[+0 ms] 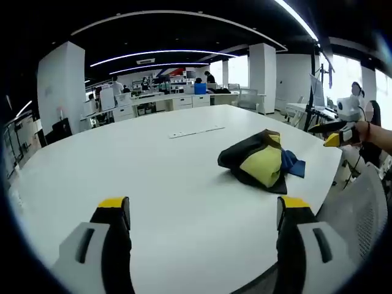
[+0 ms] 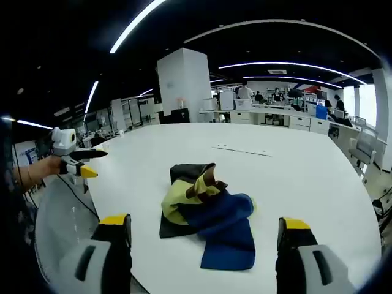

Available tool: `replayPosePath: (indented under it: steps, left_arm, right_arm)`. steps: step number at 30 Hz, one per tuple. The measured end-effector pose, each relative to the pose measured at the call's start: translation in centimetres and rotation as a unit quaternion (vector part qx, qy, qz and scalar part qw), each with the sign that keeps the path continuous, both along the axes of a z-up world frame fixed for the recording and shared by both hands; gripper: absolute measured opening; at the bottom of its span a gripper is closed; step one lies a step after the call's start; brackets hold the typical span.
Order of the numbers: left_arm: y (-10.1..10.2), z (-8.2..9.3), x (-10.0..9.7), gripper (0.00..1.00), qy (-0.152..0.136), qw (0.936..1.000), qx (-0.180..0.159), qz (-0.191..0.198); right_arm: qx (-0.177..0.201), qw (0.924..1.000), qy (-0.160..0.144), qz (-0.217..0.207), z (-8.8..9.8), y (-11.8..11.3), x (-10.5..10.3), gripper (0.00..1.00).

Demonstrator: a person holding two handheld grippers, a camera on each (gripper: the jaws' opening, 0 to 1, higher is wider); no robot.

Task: Fold the garment on the visible template until the final outline fits inside the template.

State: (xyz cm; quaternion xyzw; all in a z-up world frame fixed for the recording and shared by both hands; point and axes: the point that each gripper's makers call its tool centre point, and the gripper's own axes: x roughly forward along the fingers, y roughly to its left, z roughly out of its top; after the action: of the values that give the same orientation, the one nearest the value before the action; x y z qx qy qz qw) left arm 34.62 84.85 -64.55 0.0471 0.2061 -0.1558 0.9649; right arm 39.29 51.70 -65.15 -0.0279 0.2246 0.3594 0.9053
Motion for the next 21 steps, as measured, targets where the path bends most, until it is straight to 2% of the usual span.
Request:
replayPosePath:
  steps: [9, 21]
  left_arm:
    - [-0.29, 0.11, 0.13, 0.97, -0.001, 1.0, 0.001, -0.006]
    - [0.32, 0.22, -0.07, 0.96, -0.002, 1.0, 0.002, 0.0]
  right_arm:
    - [0.003, 1.0, 0.0, -0.006, 0.03, -0.25, 0.06, 1.0]
    - [0.004, 1.0, -0.002, -0.001, 0.25, -0.03, 0.06, 1.0]
